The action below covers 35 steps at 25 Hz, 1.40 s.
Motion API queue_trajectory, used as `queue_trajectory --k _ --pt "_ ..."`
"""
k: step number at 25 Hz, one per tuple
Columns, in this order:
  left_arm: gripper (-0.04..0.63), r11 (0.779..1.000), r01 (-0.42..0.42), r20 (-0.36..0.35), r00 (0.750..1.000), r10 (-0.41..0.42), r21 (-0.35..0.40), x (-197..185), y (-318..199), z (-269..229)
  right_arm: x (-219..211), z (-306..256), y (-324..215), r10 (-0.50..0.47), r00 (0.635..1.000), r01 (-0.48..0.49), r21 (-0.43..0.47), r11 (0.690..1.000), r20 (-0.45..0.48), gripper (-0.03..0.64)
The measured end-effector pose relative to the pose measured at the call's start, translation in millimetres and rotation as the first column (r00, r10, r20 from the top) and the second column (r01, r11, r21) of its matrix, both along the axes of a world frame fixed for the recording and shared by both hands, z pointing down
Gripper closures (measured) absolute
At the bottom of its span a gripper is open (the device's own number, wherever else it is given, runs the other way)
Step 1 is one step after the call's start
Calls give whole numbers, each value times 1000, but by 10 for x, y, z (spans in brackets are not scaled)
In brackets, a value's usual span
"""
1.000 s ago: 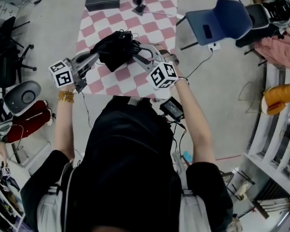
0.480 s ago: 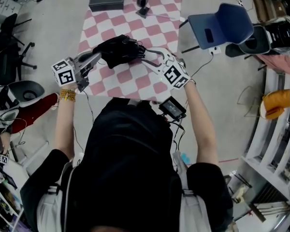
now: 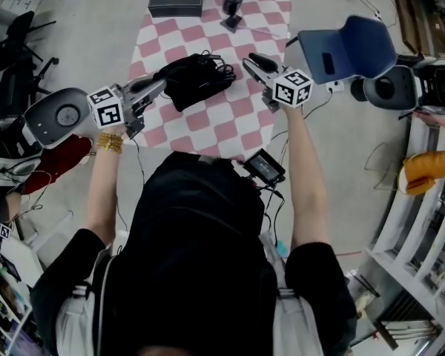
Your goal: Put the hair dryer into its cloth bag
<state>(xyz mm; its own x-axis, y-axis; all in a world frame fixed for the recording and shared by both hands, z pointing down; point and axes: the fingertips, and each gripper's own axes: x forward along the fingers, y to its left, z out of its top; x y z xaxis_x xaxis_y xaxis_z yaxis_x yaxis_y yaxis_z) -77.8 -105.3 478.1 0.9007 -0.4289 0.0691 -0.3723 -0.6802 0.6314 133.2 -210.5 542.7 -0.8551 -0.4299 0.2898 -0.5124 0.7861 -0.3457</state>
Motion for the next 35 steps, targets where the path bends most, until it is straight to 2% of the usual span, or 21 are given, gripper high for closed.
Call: queue_trajectory --k 2,4,6,9,13,14,16,18,21,25,27,31,33,34,35 --pt "568 1000 3 -1 1000 -3 -6 -7 -28 17 -302 74 52 -117 993 116 -89 989 0 488" --pt "568 1000 7 2 1000 -7 -15 -32 -67 44 -594 48 168 -223 974 227 -168 959 45 488" --pt "568 1000 9 6 1000 -9 -20 -54 -87 66 -778 41 219 -261 963 268 -212 940 58 488" --pt "568 1000 18 1 1000 -18 -21 -75 -99 88 -929 176 256 -298 954 280 -246 928 -41 487" --pt "568 999 26 1 1000 -26 -26 -107 -122 129 -979 486 408 -376 900 306 -298 904 -219 496" --pt "568 999 27 4 1000 -27 -27 -109 -128 144 -977 555 428 -384 888 304 -306 902 -251 550" --pt "568 999 34 6 999 -33 -32 -120 -145 178 -989 611 458 -391 881 299 -326 897 -267 585" --pt "568 998 52 -2 999 -52 -44 -168 -176 202 -1030 523 496 -397 896 309 -363 879 -199 591" --pt "568 993 88 -15 996 -89 -75 -294 -234 241 -1053 231 522 -386 921 337 -402 851 -46 592" --pt "566 988 116 -6 993 -117 -98 -430 -293 298 -1042 -124 510 -364 928 364 -401 841 80 594" --pt "566 988 118 24 993 -117 -97 -458 -316 339 -1039 -316 461 -324 927 374 -399 837 188 592" --pt "566 994 97 143 986 -88 -59 -435 -318 433 -1043 -750 299 -171 874 371 -400 838 454 594" --pt "566 996 88 226 971 -80 -23 -409 -319 484 -1054 -797 198 -82 856 331 -419 845 511 594" --pt "566 996 85 275 958 -81 -3 -400 -324 518 -1043 -752 136 -33 860 293 -439 849 510 594" --pt "566 997 80 325 942 -82 19 -393 -327 555 -1011 -656 73 14 880 237 -464 854 475 593"
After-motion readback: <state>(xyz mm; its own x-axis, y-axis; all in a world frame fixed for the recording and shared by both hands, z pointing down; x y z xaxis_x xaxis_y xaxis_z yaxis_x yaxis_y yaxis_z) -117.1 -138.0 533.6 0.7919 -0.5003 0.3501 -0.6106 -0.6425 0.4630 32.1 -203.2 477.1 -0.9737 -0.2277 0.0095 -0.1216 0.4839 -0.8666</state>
